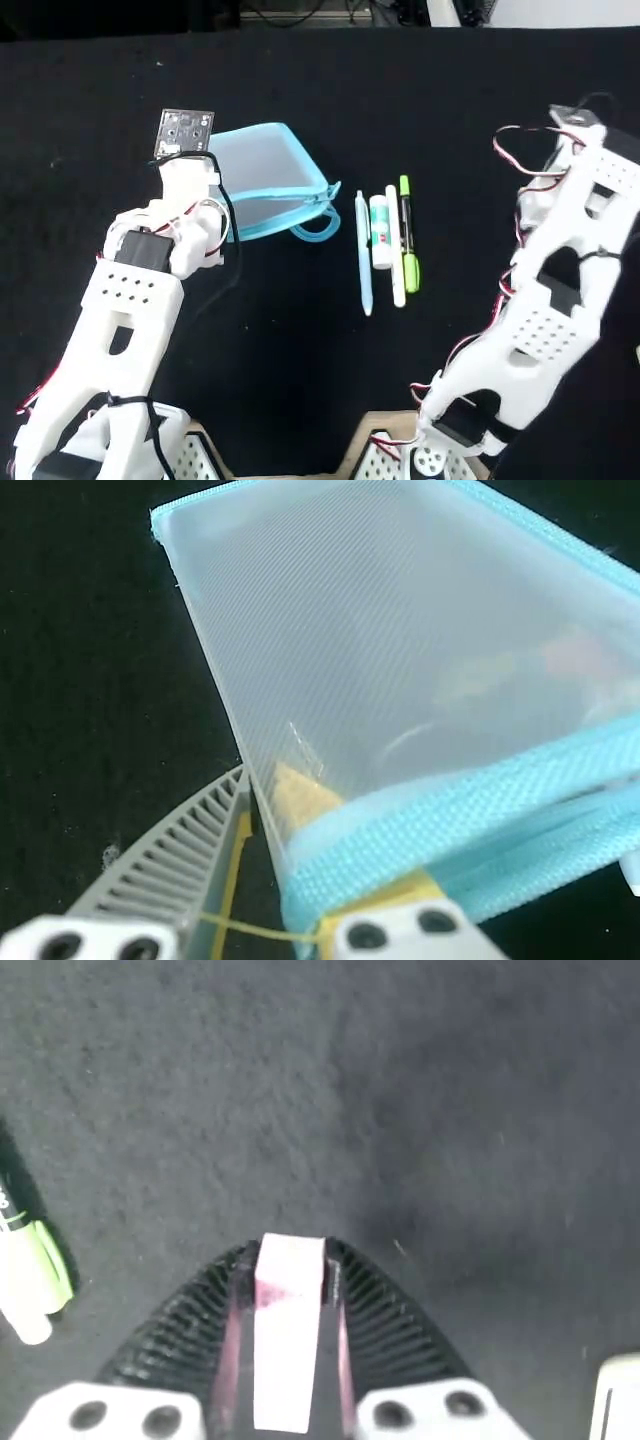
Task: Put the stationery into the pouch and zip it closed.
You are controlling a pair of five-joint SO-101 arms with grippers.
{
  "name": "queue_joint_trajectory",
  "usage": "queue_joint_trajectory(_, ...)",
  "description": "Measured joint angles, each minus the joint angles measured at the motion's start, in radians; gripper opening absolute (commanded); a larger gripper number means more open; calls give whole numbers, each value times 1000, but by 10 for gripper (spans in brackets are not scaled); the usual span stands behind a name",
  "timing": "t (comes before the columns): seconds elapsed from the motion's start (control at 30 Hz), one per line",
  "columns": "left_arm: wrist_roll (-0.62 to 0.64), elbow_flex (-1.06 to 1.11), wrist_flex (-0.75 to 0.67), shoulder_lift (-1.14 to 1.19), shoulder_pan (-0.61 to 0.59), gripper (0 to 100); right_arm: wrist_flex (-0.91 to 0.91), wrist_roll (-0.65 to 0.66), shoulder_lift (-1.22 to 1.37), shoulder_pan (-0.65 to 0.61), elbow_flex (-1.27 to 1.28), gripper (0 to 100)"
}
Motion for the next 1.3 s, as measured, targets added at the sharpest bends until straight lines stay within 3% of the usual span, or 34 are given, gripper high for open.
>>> queue_joint_trajectory(0.17,0,0,0,0,0,30,21,-43,-92,18,17,11)
queue_joint_trajectory(0.37,0,0,0,0,0,30,21,-46,-288,17,232,11)
queue_joint_trajectory(0.6,0,0,0,0,0,30,-101,-64,-646,-98,591,11)
queue_joint_trajectory(0.77,0,0,0,0,0,30,-192,-196,-945,-189,781,11)
queue_joint_trajectory(1.03,0,0,0,0,0,30,-210,-350,-1356,-453,902,11)
queue_joint_trajectory(1.17,0,0,0,0,0,30,-226,-414,-1544,-655,919,15)
queue_joint_trajectory(1.3,0,0,0,0,0,30,-356,-459,-1700,-864,1007,15)
